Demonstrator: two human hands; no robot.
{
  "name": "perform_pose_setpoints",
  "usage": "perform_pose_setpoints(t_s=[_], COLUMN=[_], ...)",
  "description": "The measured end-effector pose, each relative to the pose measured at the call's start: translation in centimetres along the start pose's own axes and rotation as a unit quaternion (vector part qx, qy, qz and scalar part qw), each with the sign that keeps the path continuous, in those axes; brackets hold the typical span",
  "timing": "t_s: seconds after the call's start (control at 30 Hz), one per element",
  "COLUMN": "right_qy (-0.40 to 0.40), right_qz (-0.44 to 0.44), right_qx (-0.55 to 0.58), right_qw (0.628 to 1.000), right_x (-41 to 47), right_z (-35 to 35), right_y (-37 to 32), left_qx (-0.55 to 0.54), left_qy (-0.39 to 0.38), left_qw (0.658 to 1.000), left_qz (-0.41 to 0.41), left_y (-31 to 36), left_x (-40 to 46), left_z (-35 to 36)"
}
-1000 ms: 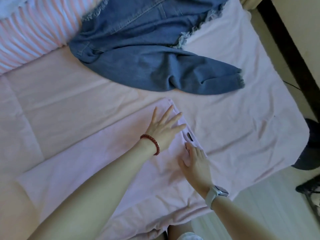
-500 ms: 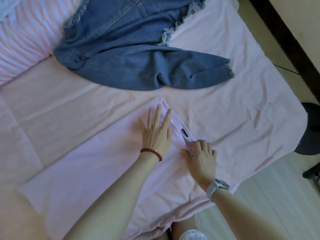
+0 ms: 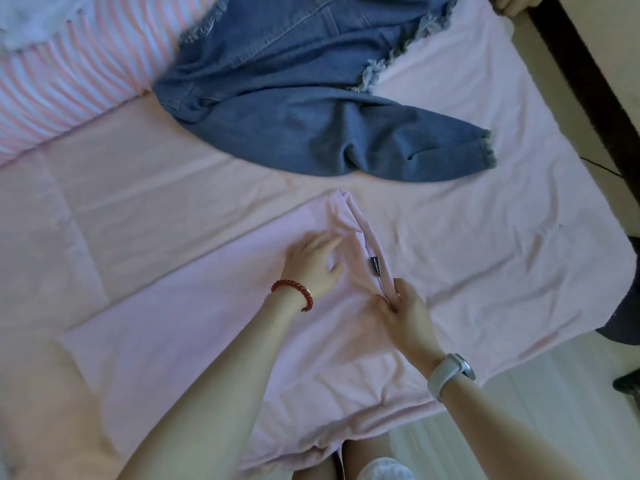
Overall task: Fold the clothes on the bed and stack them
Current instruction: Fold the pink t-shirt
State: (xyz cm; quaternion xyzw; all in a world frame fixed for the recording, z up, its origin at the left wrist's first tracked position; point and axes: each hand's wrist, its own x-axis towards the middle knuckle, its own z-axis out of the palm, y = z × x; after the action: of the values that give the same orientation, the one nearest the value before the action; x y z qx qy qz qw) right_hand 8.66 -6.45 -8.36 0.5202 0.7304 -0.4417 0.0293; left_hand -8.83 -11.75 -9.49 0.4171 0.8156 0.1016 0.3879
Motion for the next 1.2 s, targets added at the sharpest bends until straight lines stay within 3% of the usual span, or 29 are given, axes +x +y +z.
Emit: perform_pose_setpoints(t_s=[0.07, 0.13, 0.23, 0.33, 0.43, 0.53, 0.57, 0.6, 0.73, 0.83, 0.93, 1.1, 1.2], right_qy=[0.007, -0.014, -0.086, -0.148, -0.204, -0.388, -0.429, -0.434, -0.265, -0.174, -0.142, -0.291, -0.313], right_qz=[-0.019, -0.061, -0.146, -0.220, -0.276, -0.268, -0.271, -0.282, -0.304, -0.374, -0.448, -0.402, -0.390], right_qx=[0.035, 0.058, 0.058, 0.030, -0.009, -0.005, -0.010, -0.023, -0.070, -0.181, -0.253, -0.350, -0.324], right_qw=[0.999, 0.996, 0.984, 0.964, 0.939, 0.882, 0.861, 0.855, 0.913, 0.893, 0.846, 0.795, 0.803], right_x=[-1.4, -3.0, -5.2, -8.0, -11.9, -14.9, -15.1, -15.1, -11.7, -8.7, -6.8, -4.3, -4.3], right_z=[-0.3, -0.2, 1.4, 4.7, 9.3, 13.2, 14.1, 14.7, 16.2, 17.6, 20.3, 25.8, 27.7], right_y=[-1.4, -3.8, -8.2, -12.5, -16.2, -18.9, -19.1, -19.1, -17.9, -18.1, -19.8, -24.8, -27.0], left_qx=[-0.257, -0.480, -0.672, -0.751, -0.791, -0.807, -0.796, -0.766, -0.617, -0.527, -0.459, -0.503, -0.543], left_qy=[0.035, 0.012, 0.025, 0.084, 0.128, 0.168, 0.186, 0.205, 0.268, 0.270, 0.286, 0.360, 0.362], left_qw=[0.962, 0.859, 0.701, 0.593, 0.529, 0.478, 0.480, 0.505, 0.630, 0.692, 0.690, 0.672, 0.636], left_qz=[-0.089, -0.176, -0.239, -0.278, -0.280, -0.304, -0.319, -0.341, -0.389, -0.412, -0.481, -0.408, -0.411], left_y=[-0.3, -1.4, -4.3, -7.9, -11.7, -14.7, -15.8, -16.8, -19.6, -19.4, -18.4, -19.0, -19.2], left_x=[-3.0, -6.7, -12.4, -17.7, -22.9, -26.6, -27.3, -27.9, -28.7, -28.2, -27.6, -28.2, -29.1], left_z=[-1.2, -2.3, -3.9, -5.0, -5.5, -4.9, -4.2, -3.4, 0.2, 2.2, 3.1, 5.1, 5.6])
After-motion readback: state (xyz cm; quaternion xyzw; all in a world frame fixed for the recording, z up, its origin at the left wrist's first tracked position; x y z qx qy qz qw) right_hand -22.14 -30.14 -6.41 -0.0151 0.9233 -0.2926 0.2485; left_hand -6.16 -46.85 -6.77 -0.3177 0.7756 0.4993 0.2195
